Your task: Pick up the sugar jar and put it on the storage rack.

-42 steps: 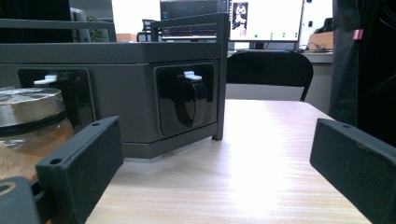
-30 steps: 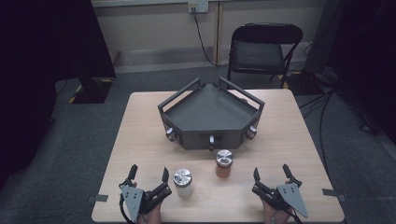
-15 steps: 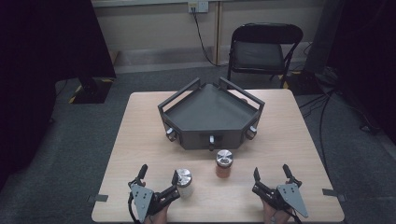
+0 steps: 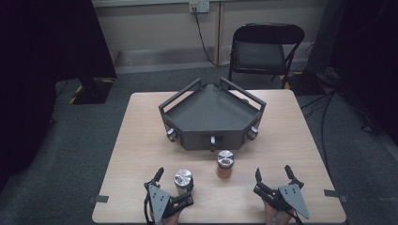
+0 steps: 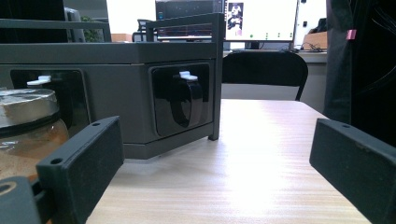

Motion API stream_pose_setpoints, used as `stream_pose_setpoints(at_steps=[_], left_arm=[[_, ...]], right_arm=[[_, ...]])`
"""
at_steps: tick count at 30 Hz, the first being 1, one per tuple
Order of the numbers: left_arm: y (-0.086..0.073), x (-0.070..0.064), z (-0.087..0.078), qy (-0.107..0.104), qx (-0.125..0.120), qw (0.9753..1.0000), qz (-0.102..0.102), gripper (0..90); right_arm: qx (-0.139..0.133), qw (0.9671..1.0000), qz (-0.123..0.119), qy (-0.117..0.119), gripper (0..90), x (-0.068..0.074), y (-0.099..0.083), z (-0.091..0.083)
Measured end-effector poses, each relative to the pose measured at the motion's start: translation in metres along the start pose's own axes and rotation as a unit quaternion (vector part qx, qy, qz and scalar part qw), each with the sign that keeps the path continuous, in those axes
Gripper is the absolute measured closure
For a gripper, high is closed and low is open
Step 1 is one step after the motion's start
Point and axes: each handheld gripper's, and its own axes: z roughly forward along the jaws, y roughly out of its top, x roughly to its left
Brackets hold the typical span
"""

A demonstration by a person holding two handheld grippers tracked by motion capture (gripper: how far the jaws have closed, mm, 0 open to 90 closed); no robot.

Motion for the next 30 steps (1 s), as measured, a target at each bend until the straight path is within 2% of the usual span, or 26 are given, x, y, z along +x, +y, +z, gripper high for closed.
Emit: stream_pose_setpoints(at_steps=[4, 9, 18, 20, 22, 30], left_arm=[[-0.004, 0.000, 0.001, -0.012, 0.009, 0.9999, 0.002, 3.8], [-0.008, -0.001, 0.002, -0.015, 0.018, 0.9997, 0.007, 9.4], [-0.010, 0.002, 0.007, -0.030, 0.033, 0.9990, 0.000, 25.5], [-0.012, 0.000, 0.006, -0.024, 0.027, 0.9993, 0.003, 28.9], [-0.012, 0.000, 0.006, -0.027, 0.027, 0.9993, 0.001, 33.3], [-0.014, 0.000, 0.006, -0.024, 0.024, 0.9994, -0.003, 35.5]], right_arm=[[0.000, 1.0000, 0.000, 0.000, 1.8, 0.000, 0.000, 0.000], [0.000, 1.0000, 0.000, 0.000, 1.8, 0.000, 0.000, 0.000], [0.000, 1.0000, 0.000, 0.001, 1.8, 0.000, 0.000, 0.000], [0.000, 1.0000, 0.000, 0.001, 1.8, 0.000, 0.000, 0.000], [0.000, 1.0000, 0.000, 0.001, 1.8, 0.000, 0.000, 0.000], [0.000, 1.0000, 0.000, 0.002, 1.9, 0.000, 0.000, 0.000]])
